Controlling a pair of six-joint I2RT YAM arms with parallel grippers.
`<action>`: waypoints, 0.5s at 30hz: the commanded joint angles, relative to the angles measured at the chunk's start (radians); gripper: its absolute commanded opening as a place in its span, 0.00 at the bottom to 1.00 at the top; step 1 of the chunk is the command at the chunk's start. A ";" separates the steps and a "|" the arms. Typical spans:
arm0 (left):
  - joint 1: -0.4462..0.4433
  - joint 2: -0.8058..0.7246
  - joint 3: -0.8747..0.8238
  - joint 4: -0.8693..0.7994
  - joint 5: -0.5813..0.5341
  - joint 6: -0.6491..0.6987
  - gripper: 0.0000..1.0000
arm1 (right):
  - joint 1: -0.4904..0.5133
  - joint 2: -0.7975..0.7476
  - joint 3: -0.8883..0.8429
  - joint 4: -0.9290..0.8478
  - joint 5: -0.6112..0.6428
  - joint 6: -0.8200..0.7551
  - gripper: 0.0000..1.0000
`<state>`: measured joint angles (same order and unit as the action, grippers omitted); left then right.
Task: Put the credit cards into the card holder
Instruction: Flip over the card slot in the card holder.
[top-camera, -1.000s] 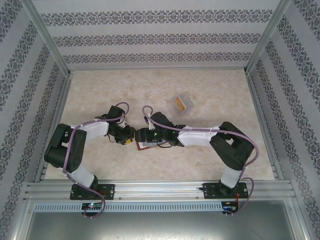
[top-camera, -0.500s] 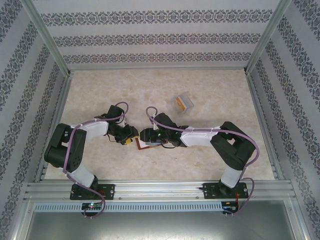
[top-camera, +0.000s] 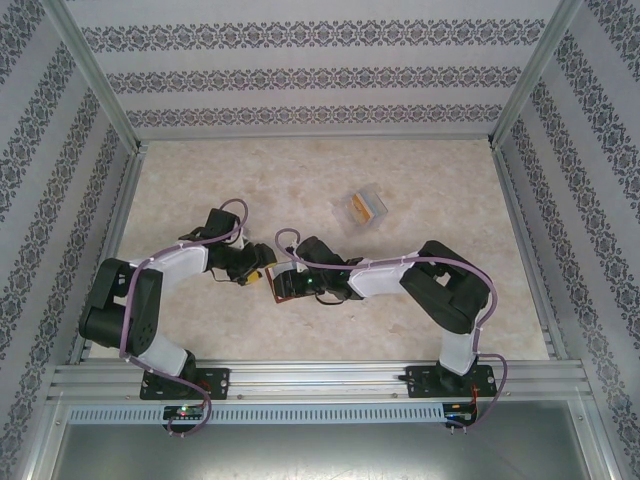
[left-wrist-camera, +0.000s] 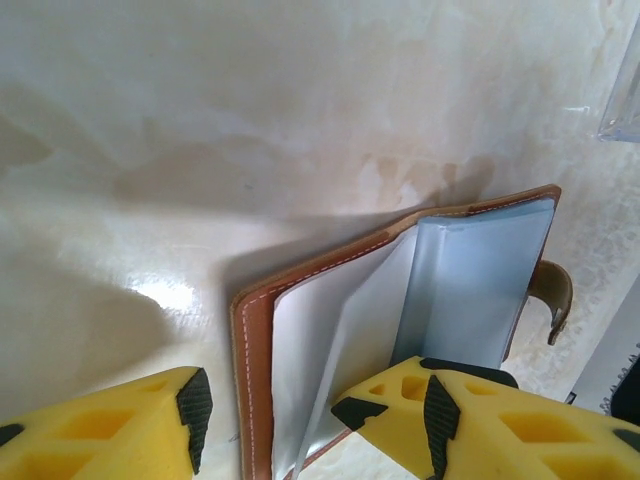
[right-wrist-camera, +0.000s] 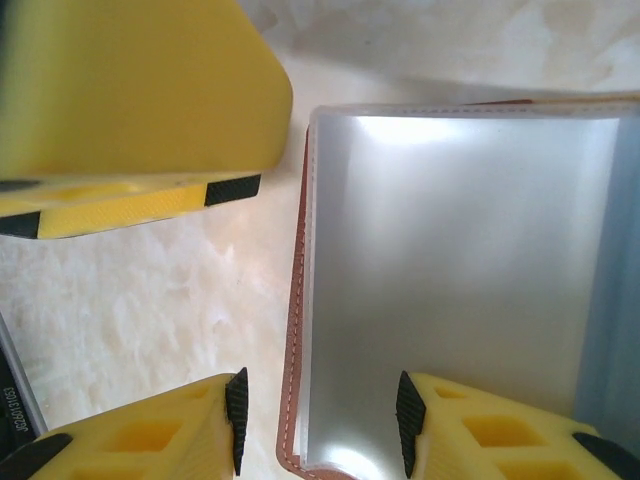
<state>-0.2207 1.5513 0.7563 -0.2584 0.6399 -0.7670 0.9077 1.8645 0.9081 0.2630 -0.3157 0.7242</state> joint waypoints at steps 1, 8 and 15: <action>0.001 0.026 0.012 -0.044 0.008 0.015 0.60 | 0.005 0.012 0.002 0.013 -0.009 -0.029 0.47; -0.022 -0.018 -0.014 -0.011 -0.029 0.006 0.60 | 0.006 0.009 -0.017 0.054 -0.021 -0.026 0.47; -0.056 0.092 -0.023 -0.042 -0.151 0.041 0.54 | 0.007 -0.013 -0.031 0.070 -0.001 -0.028 0.47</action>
<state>-0.2661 1.5955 0.7506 -0.2718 0.5793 -0.7460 0.9077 1.8645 0.8948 0.3069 -0.3225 0.7204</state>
